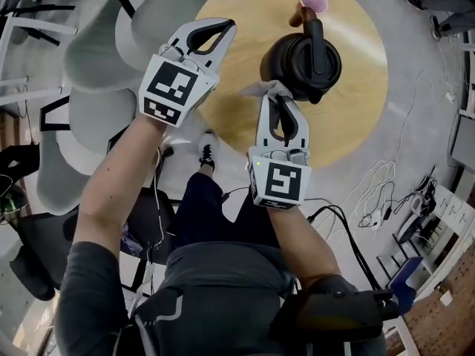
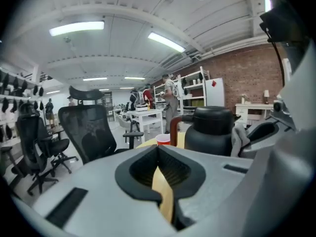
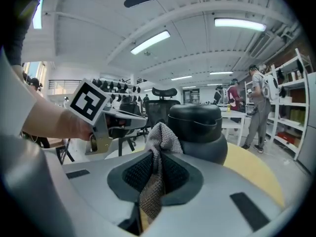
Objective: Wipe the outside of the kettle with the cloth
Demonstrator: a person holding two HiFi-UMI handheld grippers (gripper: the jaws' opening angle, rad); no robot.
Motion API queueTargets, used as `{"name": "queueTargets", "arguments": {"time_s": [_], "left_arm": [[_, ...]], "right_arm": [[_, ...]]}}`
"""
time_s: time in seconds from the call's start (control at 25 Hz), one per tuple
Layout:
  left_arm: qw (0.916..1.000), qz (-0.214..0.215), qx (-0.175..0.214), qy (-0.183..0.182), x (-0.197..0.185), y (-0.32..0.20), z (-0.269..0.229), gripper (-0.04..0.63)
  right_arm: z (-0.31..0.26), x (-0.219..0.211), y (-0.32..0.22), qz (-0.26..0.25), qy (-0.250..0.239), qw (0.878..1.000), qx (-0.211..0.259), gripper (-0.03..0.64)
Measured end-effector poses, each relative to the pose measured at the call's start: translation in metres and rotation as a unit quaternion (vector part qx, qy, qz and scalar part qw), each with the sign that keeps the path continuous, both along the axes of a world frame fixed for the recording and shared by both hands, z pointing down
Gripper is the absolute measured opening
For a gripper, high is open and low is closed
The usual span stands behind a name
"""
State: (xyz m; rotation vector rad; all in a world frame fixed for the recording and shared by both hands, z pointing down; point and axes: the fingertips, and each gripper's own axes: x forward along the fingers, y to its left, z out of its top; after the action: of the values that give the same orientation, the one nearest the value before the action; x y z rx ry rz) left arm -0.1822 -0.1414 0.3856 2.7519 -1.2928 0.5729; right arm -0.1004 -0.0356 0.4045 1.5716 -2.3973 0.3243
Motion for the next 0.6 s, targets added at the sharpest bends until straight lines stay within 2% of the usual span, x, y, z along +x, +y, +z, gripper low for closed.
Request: {"name": "queueTargets", "arguments": {"time_s": [0.2,0.36,0.52,0.6], "left_arm": [[0.9962,0.086,-0.002,0.011,0.037,-0.023,0.013,0.009],[0.9923,0.124,-0.004,0.007,0.065,-0.045,0.026,0.020],[0.9836,0.180,0.000,-0.008,0.092,-0.059,0.036,0.122],[0.9763,0.215,0.005,-0.024,0.103,-0.061,0.042,0.144]], "right_arm": [[0.024,-0.004,-0.002,0.031,-0.004,0.999,-0.017,0.055],[0.058,-0.004,-0.004,0.034,0.000,0.998,-0.048,0.055],[0.082,-0.003,-0.006,0.038,0.004,0.997,-0.066,0.055],[0.092,-0.001,-0.006,0.040,0.003,0.996,-0.078,0.055]]}}
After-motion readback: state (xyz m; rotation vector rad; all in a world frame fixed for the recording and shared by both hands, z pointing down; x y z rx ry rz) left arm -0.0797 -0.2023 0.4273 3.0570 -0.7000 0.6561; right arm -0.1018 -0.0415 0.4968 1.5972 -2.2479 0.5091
